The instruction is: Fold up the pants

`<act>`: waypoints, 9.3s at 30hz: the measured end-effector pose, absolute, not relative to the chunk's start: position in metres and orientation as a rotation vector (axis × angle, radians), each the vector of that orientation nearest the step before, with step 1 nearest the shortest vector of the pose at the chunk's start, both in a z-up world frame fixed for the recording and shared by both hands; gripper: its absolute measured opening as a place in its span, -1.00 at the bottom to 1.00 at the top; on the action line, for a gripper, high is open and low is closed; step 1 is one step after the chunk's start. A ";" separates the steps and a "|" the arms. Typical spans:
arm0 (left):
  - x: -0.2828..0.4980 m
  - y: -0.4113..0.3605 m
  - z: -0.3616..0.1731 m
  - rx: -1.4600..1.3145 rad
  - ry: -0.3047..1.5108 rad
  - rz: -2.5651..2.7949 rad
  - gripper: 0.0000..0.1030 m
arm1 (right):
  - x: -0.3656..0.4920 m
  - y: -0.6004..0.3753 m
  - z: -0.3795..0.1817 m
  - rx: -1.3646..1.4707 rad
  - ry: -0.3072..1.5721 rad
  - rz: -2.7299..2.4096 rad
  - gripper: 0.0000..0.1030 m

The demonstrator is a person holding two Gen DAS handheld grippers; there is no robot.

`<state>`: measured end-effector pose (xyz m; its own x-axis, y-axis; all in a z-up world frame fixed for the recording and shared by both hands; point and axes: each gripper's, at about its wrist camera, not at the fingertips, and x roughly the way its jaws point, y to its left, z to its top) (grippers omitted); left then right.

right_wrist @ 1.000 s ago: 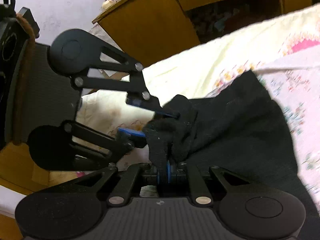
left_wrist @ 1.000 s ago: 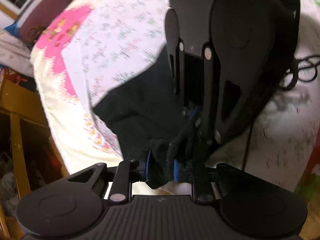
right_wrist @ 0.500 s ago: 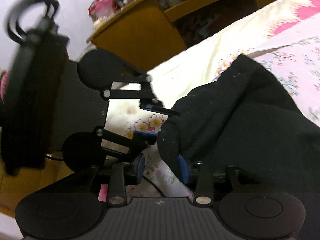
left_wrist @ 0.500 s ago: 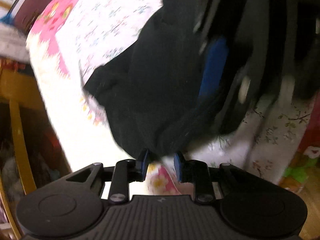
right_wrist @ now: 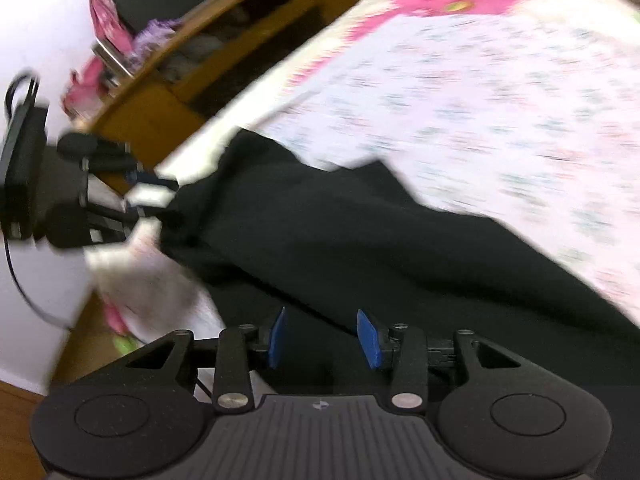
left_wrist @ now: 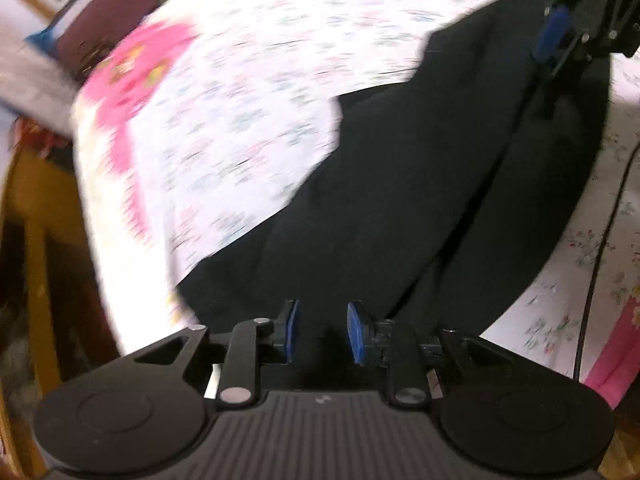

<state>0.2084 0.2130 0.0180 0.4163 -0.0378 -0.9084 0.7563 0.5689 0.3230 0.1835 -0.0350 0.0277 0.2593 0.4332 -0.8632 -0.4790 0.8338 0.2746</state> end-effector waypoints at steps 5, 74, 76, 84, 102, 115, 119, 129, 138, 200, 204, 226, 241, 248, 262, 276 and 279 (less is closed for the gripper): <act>0.198 0.174 0.003 0.893 0.972 -0.699 -0.29 | 0.158 -0.064 0.021 -0.217 1.146 0.536 -0.39; 0.142 0.064 -0.033 0.608 0.956 -0.939 -0.33 | 0.119 -0.203 -0.008 0.650 1.173 0.209 -0.71; 0.144 0.063 -0.034 0.589 0.941 -0.942 -0.31 | 0.111 -0.212 -0.011 0.744 1.063 0.156 -0.62; 0.130 0.053 -0.038 0.582 0.831 -0.951 -0.27 | 0.096 -0.229 -0.040 1.068 0.758 0.155 -0.60; 0.069 -0.002 -0.061 0.634 0.578 -0.850 0.01 | 0.028 -0.252 -0.007 1.094 0.596 0.301 -1.00; 0.053 0.101 -0.050 0.633 0.678 -0.436 0.13 | 0.031 -0.252 -0.035 0.865 0.789 0.067 -0.43; 0.050 0.061 -0.046 0.657 0.596 -0.569 0.15 | 0.021 -0.262 -0.027 0.857 0.750 0.030 -0.43; 0.055 -0.030 -0.037 0.763 0.443 -0.788 0.18 | 0.040 -0.331 -0.022 0.563 0.673 -0.204 -0.43; 0.060 -0.059 -0.037 0.825 0.429 -0.834 0.25 | 0.070 -0.360 -0.043 0.582 0.781 -0.021 -1.00; 0.038 -0.098 -0.047 0.974 0.387 -1.001 0.51 | 0.057 -0.380 -0.046 0.588 0.783 0.065 -1.00; 0.038 -0.101 -0.046 0.987 0.366 -1.005 0.52 | 0.059 -0.376 -0.021 0.541 0.775 0.083 -1.00; 0.040 -0.109 -0.037 0.979 0.325 -1.015 0.58 | 0.030 -0.396 -0.059 0.704 0.902 -0.018 -0.95; 0.033 -0.108 -0.037 1.019 0.322 -1.033 0.60 | 0.031 -0.366 -0.027 0.657 0.870 0.126 -1.00; 0.033 -0.112 -0.037 0.999 0.325 -1.025 0.60 | 0.039 -0.377 -0.043 0.607 0.979 0.074 -1.00; 0.030 -0.110 -0.035 1.008 0.331 -1.032 0.60 | 0.013 -0.357 -0.031 0.625 0.925 0.104 -1.00; 0.034 -0.116 -0.019 1.030 0.265 -1.004 0.62 | 0.024 -0.388 0.030 0.557 0.600 0.057 -1.00; 0.039 -0.118 -0.019 1.021 0.268 -1.003 0.62 | 0.023 -0.403 0.032 0.562 0.603 0.025 -1.00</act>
<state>0.0389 -0.1183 -0.0193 0.5498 -0.5704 -0.6102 0.7985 0.1445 0.5844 0.0233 -0.4028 0.0321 0.8278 0.1824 -0.5305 0.1381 0.8503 0.5078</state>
